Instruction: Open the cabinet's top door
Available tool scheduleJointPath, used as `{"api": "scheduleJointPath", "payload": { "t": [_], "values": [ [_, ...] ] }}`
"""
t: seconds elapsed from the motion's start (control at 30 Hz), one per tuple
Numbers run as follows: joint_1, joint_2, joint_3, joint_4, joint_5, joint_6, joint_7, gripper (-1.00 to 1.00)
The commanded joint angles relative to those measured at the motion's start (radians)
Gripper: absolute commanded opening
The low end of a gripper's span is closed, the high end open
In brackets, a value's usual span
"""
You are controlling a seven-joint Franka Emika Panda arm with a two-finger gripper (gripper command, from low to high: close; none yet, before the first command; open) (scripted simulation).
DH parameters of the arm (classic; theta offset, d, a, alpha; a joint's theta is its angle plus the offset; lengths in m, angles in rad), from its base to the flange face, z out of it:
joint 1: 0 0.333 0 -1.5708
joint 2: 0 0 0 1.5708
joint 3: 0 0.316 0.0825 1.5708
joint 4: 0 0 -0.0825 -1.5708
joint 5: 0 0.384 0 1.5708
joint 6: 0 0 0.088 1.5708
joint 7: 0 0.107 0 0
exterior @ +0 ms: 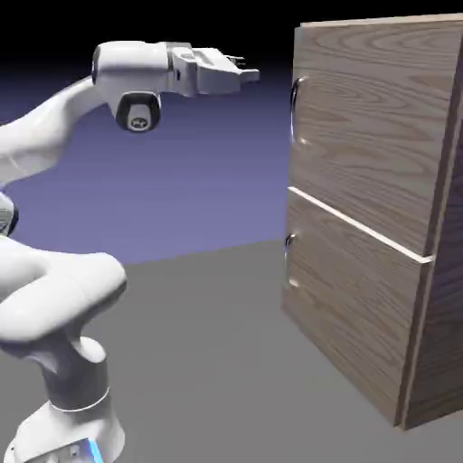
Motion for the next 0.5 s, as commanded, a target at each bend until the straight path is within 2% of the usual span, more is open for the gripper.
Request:
{"api": "scheduleJointPath", "payload": {
  "t": [0.0, 0.33, 0.47],
  "values": [
    [-0.027, -0.026, 0.023, 0.011, 0.044, -0.011, -0.011, 0.00],
    [-0.291, -0.274, 0.246, 0.123, 0.466, -0.115, -0.117, 0.00],
    [-0.398, -0.247, 0.262, 0.224, 0.521, -0.107, -0.133, 0.00]
  ]
}}
